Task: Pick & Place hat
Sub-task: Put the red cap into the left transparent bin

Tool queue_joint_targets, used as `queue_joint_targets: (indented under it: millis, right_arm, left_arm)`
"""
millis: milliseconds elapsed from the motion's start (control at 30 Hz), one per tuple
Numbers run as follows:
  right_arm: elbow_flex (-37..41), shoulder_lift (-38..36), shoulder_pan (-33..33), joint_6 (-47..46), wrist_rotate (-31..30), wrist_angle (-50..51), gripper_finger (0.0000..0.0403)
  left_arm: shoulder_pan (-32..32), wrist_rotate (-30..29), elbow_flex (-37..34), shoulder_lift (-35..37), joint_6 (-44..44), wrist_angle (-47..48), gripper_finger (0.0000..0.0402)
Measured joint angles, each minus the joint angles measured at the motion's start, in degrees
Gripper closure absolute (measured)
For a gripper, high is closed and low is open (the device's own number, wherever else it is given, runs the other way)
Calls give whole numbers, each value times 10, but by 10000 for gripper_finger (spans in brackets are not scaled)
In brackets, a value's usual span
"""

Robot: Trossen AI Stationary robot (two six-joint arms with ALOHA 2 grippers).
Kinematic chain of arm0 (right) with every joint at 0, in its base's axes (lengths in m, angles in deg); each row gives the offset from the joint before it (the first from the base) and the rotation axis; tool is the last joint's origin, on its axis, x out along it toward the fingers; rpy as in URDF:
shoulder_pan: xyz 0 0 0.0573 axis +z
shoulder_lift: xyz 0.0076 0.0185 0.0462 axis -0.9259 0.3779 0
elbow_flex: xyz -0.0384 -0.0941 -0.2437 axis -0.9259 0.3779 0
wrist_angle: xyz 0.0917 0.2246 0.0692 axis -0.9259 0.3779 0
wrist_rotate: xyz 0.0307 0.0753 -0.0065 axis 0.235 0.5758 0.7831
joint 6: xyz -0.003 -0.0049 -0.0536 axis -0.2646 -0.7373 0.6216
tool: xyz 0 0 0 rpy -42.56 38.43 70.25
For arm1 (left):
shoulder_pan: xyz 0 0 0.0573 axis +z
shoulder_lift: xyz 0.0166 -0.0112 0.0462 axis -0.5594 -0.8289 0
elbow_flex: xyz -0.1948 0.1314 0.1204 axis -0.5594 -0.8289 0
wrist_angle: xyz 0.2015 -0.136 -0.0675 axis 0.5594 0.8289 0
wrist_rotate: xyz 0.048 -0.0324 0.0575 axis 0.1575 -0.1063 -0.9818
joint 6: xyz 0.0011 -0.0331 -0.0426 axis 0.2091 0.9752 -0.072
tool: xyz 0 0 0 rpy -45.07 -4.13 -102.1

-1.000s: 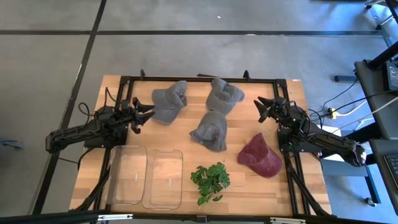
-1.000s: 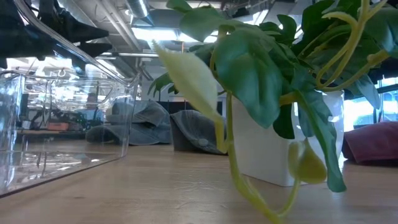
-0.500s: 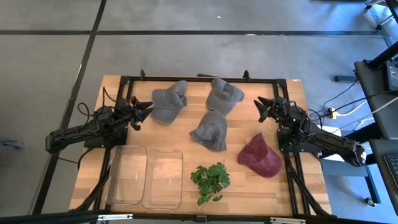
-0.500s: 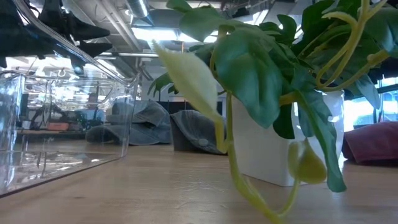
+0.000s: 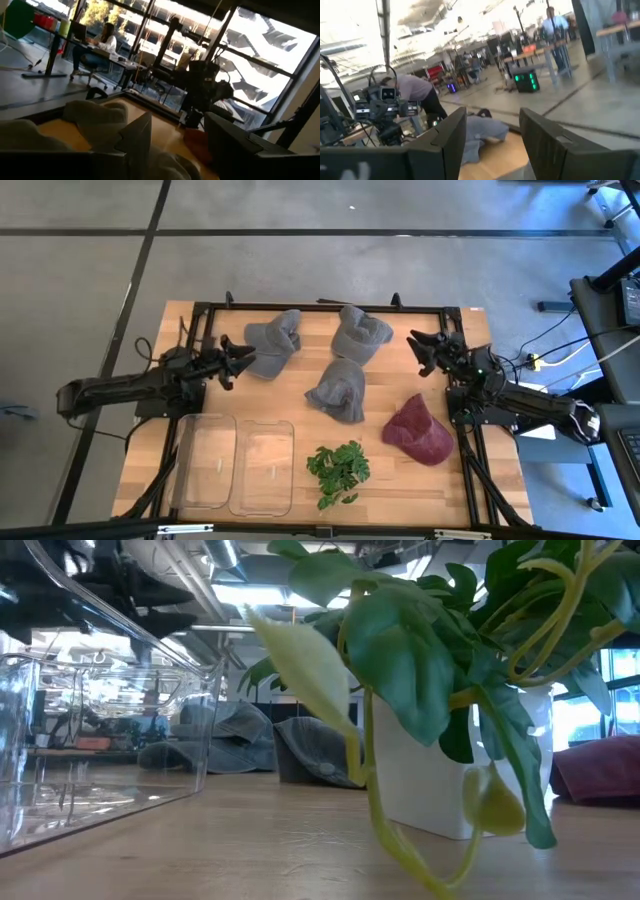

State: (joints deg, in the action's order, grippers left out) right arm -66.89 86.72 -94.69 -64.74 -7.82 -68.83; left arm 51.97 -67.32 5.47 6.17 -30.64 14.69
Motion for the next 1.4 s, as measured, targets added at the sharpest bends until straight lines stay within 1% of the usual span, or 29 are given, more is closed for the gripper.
queue_joint_targets:
  millis: [133,267,367,500,567,700,833,1033,1167,1267,1400]
  right_arm:
    - [-39,67,0,9,2,-1,219]
    - [-98,140,0,53,34,13,219]
    - [-148,195,0,72,42,55,219]
    - [-228,257,-4,72,46,132,219]
    - [-265,284,-4,81,46,182,219]
    - [-344,318,-4,103,47,284,219]
    - [-426,338,-4,105,47,411,219]
    - [-554,363,-4,100,46,626,219]
    - [-628,383,-3,41,48,769,219]
    - [-669,406,-3,-9,56,880,219]
    - [-689,438,-3,-89,61,1000,219]
  left_arm:
    - [0,12,33,-75,-22,0,223]
    - [5,12,65,-139,-22,0,223]
    - [14,23,85,-179,-15,0,223]
    - [29,69,110,-219,-8,0,223]
    - [34,86,122,-237,-9,0,223]
    - [42,86,148,-267,-13,0,223]
    - [48,88,170,-292,-35,0,223]
    - [59,130,181,-312,-38,1,223]
    - [63,142,181,-321,-38,0,223]
    - [62,147,181,-327,-35,0,223]
    - [62,147,181,-333,-28,0,223]
